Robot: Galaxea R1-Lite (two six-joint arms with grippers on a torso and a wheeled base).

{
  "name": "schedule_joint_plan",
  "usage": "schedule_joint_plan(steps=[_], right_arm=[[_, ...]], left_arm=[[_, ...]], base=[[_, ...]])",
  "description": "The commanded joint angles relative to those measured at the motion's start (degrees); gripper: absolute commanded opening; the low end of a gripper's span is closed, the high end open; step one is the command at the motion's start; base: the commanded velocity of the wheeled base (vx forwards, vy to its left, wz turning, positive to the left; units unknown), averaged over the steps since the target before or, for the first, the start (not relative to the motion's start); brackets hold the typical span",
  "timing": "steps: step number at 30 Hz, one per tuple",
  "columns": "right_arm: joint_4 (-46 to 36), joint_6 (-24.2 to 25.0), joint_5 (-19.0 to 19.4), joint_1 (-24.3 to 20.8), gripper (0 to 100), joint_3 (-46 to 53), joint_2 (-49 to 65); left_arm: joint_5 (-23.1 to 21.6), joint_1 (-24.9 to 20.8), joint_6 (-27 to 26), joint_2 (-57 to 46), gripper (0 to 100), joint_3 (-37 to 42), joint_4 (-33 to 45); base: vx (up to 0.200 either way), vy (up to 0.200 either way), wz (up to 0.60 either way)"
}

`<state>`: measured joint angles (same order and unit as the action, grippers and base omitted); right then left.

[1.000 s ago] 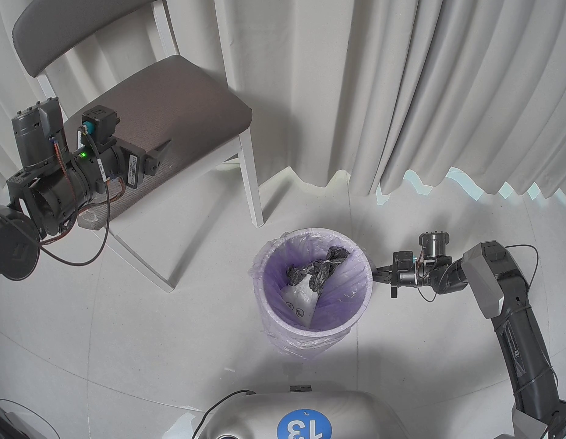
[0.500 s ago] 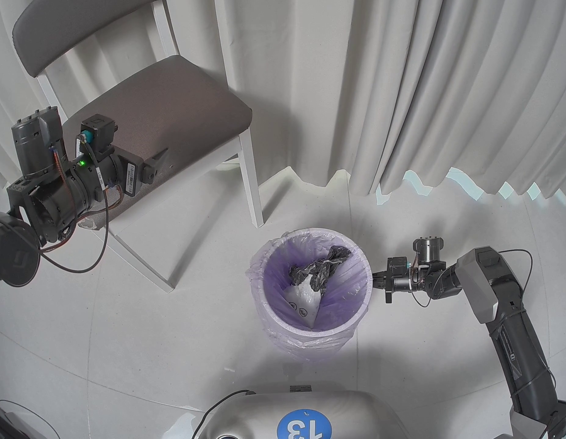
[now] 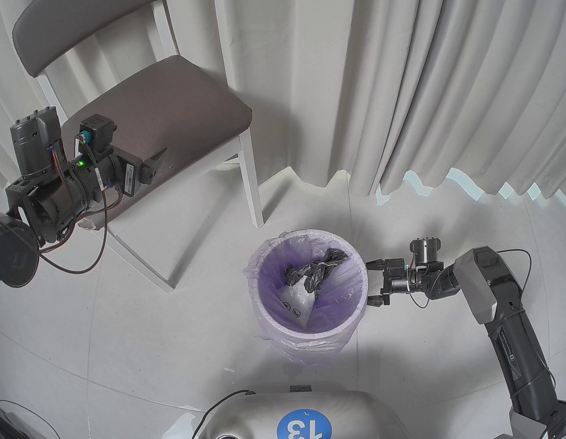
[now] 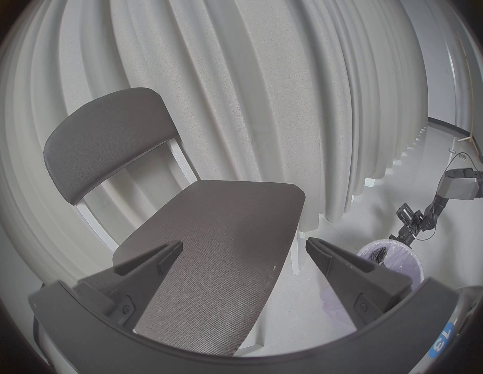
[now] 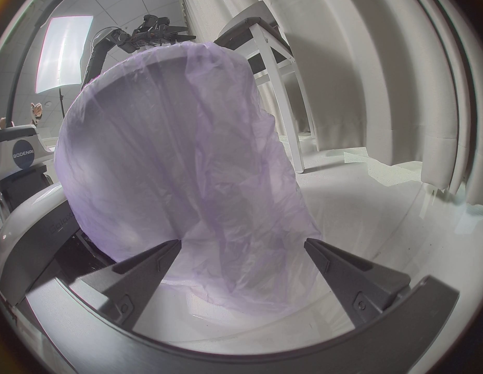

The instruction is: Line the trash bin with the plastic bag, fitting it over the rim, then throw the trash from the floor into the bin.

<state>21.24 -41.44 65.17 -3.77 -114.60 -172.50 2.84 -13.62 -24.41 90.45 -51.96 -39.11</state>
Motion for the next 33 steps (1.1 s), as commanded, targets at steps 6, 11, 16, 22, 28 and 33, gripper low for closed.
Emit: schedule_joint_plan(steps=[6, 11, 16, 22, 28, 33], right_arm=[[0.03, -1.37, 0.22, 1.75, 100, 1.75, 0.67], [4.08, -1.02, 2.59, 4.47, 100, 7.03, 2.96], [11.64, 3.03, 4.88, 9.83, 100, 18.19, 10.34], [25.35, 11.82, 4.79, 14.84, 100, 32.95, 21.15], [43.89, 33.17, -1.01, 14.31, 100, 44.47, 33.01], [59.45, 49.61, -25.53, 6.49, 100, 44.82, 36.44]], left_arm=[[-0.12, 0.61, -0.20, -0.63, 100, 1.68, -0.88], [0.50, 0.61, -1.79, -0.89, 100, 1.86, 0.00], [0.50, 0.35, -4.60, -2.83, 100, 1.59, 2.37], [-0.29, -0.36, -4.60, -2.21, 100, 0.19, 4.39], [-0.56, -1.50, -1.96, 0.95, 100, 0.01, 3.07], [-0.47, -2.03, 3.31, 4.56, 100, -2.80, -0.44]], base=[[0.000, 0.000, 0.00], [0.000, 0.000, 0.00], [0.000, 0.000, 0.00], [0.000, 0.000, 0.00], [0.000, 0.000, 0.00], [0.000, 0.000, 0.00]])
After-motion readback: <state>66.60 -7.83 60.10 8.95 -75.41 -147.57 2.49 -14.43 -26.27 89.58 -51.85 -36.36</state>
